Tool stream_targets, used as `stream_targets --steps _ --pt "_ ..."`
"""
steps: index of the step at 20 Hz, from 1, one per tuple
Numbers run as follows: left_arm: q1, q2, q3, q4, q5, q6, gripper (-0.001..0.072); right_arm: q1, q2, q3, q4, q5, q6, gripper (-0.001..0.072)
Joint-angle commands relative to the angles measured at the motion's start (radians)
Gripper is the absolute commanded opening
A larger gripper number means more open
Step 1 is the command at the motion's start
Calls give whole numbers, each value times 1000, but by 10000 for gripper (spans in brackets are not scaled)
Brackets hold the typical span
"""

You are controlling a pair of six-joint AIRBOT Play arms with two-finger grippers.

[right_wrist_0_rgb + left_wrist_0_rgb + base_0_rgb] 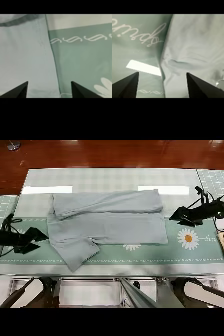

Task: Fold the shirts.

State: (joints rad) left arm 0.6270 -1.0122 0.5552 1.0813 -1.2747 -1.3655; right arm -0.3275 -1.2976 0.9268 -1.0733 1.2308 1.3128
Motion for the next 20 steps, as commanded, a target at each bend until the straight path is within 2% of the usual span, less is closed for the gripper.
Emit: stream_targets --steps 1,5,9,11,13,14,15,16,20 --pt "31 33 -114 -140 79 50 701 20 25 -47 74 -53 -16 617" --pt "-99 33 -200 -239 179 84 701 43 25 -47 159 -72 -17 617" --pt "-261 14 -240 -245 216 93 701 -55 25 -4 159 -88 0 617" --pt "-324 10 -240 -246 199 94 700 -140 25 19 140 -26 3 617" --pt "-347 10 -239 -244 158 107 697 -205 25 15 43 77 25 617" --pt "-347 10 -238 -245 138 127 617 -214 25 2 -33 126 43 617" --pt "-347 11 -234 -244 122 145 305 -211 25 -21 -89 160 52 617" --pt "-347 11 -226 -245 112 154 25 -211 25 -58 -106 184 53 617" --pt "-347 16 -180 -251 102 153 22 -211 25 -207 -41 146 43 617"
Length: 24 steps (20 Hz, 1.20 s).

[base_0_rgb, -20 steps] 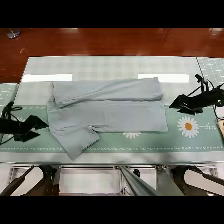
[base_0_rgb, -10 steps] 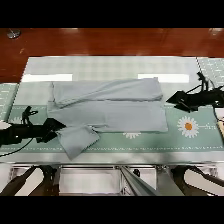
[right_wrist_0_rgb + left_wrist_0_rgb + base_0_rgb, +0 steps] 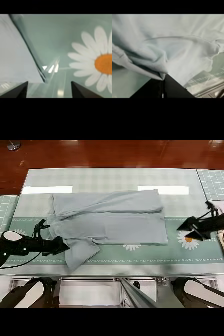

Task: Fold the shirts.

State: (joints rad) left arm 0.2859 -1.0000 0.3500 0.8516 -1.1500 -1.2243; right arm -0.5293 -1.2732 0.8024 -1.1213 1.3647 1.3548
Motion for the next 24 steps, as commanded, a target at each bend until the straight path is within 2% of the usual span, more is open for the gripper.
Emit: stream_targets --steps 1,4,12,13,14,15,20,24 --pt "-6 5 32 -28 -26 12 22 -9 0 -106 44 0 -2 617" --pt "-6 5 36 -38 -25 12 22 73 -4 -120 83 -28 -34 617" --pt "-6 5 37 -41 -22 12 22 297 -116 -58 188 -144 -13 616" --pt "-5 5 46 -40 -23 12 22 315 -124 -37 190 -143 -13 597" --pt "-5 5 66 -37 -28 12 22 328 -127 -17 188 -137 -16 438" --pt "-5 5 97 -37 -35 12 22 333 -126 11 190 -125 -40 26" --pt "-6 -8 314 -37 -29 11 22 320 -127 229 163 -67 -51 31" --pt "-6 -142 499 -43 25 -19 22 321 -181 409 177 -89 -14 31"
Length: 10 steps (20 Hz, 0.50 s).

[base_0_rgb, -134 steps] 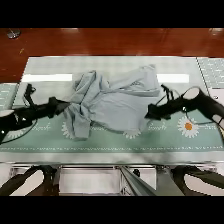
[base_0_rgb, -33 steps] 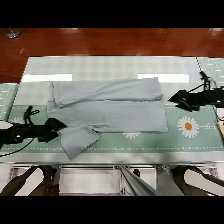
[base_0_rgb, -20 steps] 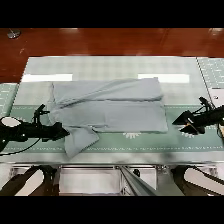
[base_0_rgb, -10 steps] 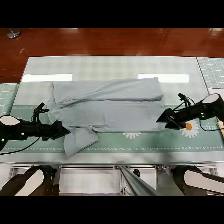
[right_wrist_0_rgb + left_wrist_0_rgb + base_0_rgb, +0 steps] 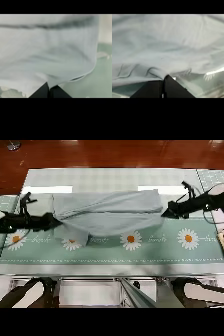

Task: Fold the shirts.

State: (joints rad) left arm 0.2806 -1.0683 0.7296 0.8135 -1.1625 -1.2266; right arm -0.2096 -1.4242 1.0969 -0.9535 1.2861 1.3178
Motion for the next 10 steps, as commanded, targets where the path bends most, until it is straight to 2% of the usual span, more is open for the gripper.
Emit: stream_targets --steps 1,5,10 --pt "-1 -130 173 -6 49 -16 22 2 -52 151 14 -31 40 31" --pt "-7 -362 360 -10 97 -74 22 19 -169 259 30 -111 67 32" --pt "-33 -546 521 -10 101 -121 22 20 -338 396 160 -138 86 32"
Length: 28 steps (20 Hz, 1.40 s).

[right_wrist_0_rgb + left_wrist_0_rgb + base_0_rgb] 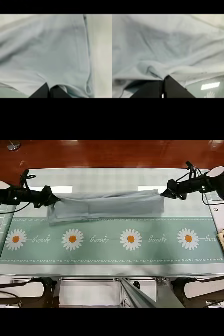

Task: Fold the shirts.

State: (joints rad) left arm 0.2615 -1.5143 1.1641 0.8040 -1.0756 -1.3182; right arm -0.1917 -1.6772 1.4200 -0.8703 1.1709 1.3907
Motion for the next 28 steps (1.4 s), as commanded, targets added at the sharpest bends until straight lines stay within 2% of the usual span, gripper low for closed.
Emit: stream_targets --steps 1,3,4,5,6,7,9,10,11,13,15,17,20,21,22,23,24,25,26,27,28 --pt "-22 -118 100 -1 24 -28 22 2 -111 89 93 -36 16 32" --pt "-37 -144 121 -1 35 -21 28 2 -144 106 98 -46 30 33" --pt "-43 -147 124 0 41 -21 168 2 -154 110 109 -46 28 117" --pt "-45 -147 128 0 28 -21 586 2 -154 110 115 -45 19 404" --pt "-35 -147 148 24 -25 -10 702 -7 -151 121 108 -29 -13 641" --pt "-16 -147 182 81 -94 -21 701 -22 -151 141 81 17 -23 624" --pt "37 -117 224 274 -222 -120 700 -66 -149 154 -49 104 25 624" --pt "63 -85 214 333 -246 -120 701 -84 -153 150 -113 137 85 624" --pt "87 -39 183 349 -232 -119 700 -89 -154 138 -145 144 103 624" --pt "106 66 90 307 -146 -110 700 -78 -172 124 -142 147 102 623" --pt "87 184 -26 211 -63 -41 701 -45 -203 124 -115 154 97 623" --pt "44 275 -119 142 -23 3 700 -3 -236 124 -98 159 97 623" --pt "-48 329 -177 122 -9 8 701 51 -253 125 -43 156 63 589" --pt "-89 322 -177 121 -6 8 701 64 -252 128 -27 154 56 455" --pt "-126 311 -177 119 3 7 700 74 -252 134 -21 156 54 286" --pt "-162 296 -177 117 13 5 700 77 -252 148 -9 175 42 30" --pt "-192 283 -177 114 16 5 695 76 -247 163 11 209 31 32" --pt "-216 271 -177 111 13 5 497 66 -227 171 16 237 21 32" --pt "-235 263 -177 110 9 6 61 54 -189 170 -6 259 18 32" --pt "-255 261 -176 99 11 10 21 44 -137 165 -62 282 17 32" --pt "-275 261 -175 75 14 14 21 42 -69 143 -135 289 11 32"
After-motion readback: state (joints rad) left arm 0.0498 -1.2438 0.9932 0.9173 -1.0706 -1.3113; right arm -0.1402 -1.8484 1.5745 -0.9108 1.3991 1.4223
